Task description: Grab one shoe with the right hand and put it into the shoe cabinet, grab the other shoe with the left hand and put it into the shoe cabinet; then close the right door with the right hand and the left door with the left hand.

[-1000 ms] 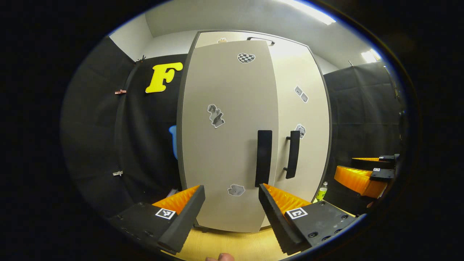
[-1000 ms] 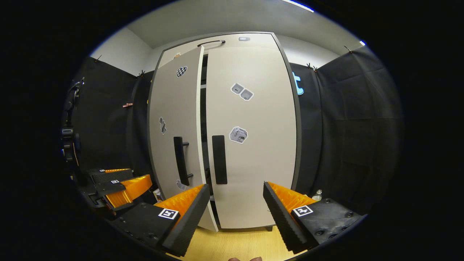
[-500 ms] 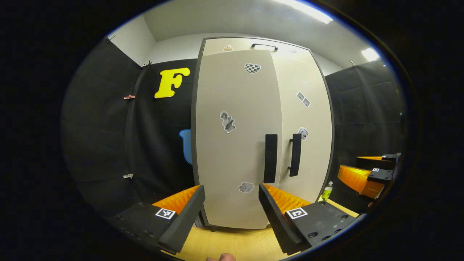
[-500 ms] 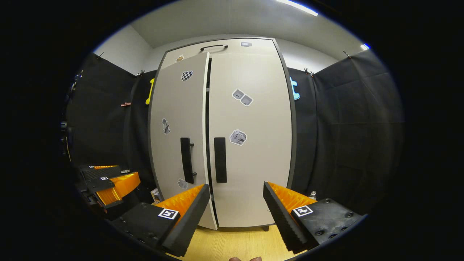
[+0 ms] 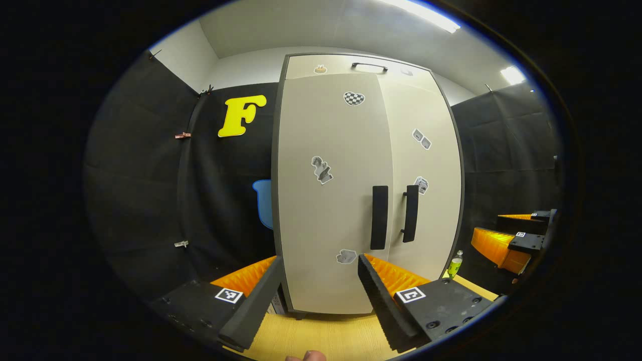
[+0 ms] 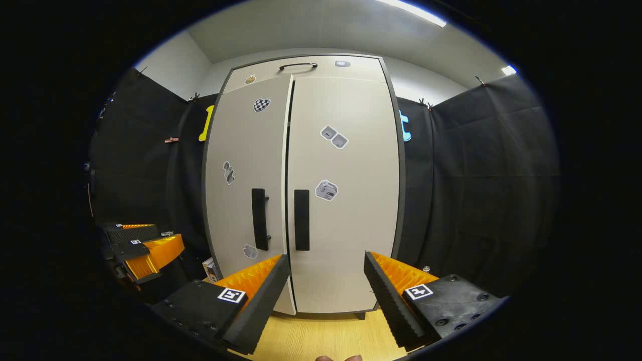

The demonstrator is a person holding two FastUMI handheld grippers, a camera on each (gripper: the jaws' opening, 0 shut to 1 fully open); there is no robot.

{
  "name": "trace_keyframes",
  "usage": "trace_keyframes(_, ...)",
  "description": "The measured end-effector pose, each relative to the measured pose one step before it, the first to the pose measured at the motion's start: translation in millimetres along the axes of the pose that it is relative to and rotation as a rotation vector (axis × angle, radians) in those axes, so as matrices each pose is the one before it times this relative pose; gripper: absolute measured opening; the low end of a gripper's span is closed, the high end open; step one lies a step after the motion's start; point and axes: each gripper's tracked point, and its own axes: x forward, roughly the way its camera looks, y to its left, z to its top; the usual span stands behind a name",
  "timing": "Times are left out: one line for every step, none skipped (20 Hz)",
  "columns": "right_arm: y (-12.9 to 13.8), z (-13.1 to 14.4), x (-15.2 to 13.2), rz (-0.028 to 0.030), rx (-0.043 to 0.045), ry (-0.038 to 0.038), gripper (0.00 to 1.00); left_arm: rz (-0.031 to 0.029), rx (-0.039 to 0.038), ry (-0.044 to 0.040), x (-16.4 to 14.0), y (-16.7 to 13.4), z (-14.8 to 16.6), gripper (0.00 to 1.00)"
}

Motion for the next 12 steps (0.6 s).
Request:
trace_keyframes(0.15, -0.22, -0.86, -0.00058, 0.0014, 0.00111, 0.99, -0.00043, -0.00075, -0.00233, -0.75, 0.02, 0.72, 0.95)
trace_keyframes(-0.11, -0.61, -0.34, -0.00069, 0.00025, 0.00041, 1.0, 0.00052, 0.00043, -0.00302, -1.12, 0.04, 0.81, 0.95)
trace_keyframes(-0.45, 0.42, -0.95, -0.00123, -0.00108, -0.00042, 1.0, -0.00038, 0.00116, -0.00212, -1.0, 0.16, 0.38, 0.95)
trace_keyframes(0.19, 0.25, -0.99, -0.00049, -0.00126, 0.00034, 1.0, -0.00123, 0.00148, 0.00012, -0.53, -0.56, -0.26, 0.95)
trace_keyframes(0.58, 0.1, -1.43, 0.00149, -0.00087, -0.0001, 1.0, -0.00118, 0.00091, 0.00146, -0.77, -0.75, 0.33, 0.95)
trace_keyframes(0.05, 0.04, -0.16, 0.00093, -0.00017, 0.00055, 1.0, -0.00144, -0.00078, 0.00008, -0.49, 0.07, -0.32, 0.95)
trace_keyframes(-0.12, -0.84, -0.91, 0.00007, 0.00016, 0.00081, 1.0, -0.00223, -0.00172, 0.00116, -1.17, -0.74, 0.41, 0.95)
trace_keyframes(-0.1, 0.52, -1.54, -0.00072, 0.0015, -0.00074, 1.0, -0.00104, -0.00279, -0.00034, 0.0, -0.4, 0.01, 0.95)
trace_keyframes(0.63, 0.04, -1.65, 0.00063, 0.00303, -0.001, 1.0, -0.00196, 0.00003, 0.0013, -0.6, -0.73, 0.01, 0.95)
trace_keyframes(0.28, 0.05, -1.87, 0.00022, 0.00222, -0.00036, 1.0, 0.00065, 0.00246, -0.00013, -0.82, 0.35, 0.22, 0.95)
trace_keyframes(0.13, 0.09, 1.38, 0.00128, 0.00128, -0.00006, 1.0, -0.00106, 0.00371, 0.00051, -0.35, -0.21, 0.82, 0.95)
trace_keyframes(0.2, 0.06, -0.38, 0.00013, -0.0004, -0.00003, 0.99, 0.00063, 0.00256, -0.00034, -0.85, 0.7, -0.13, 0.95)
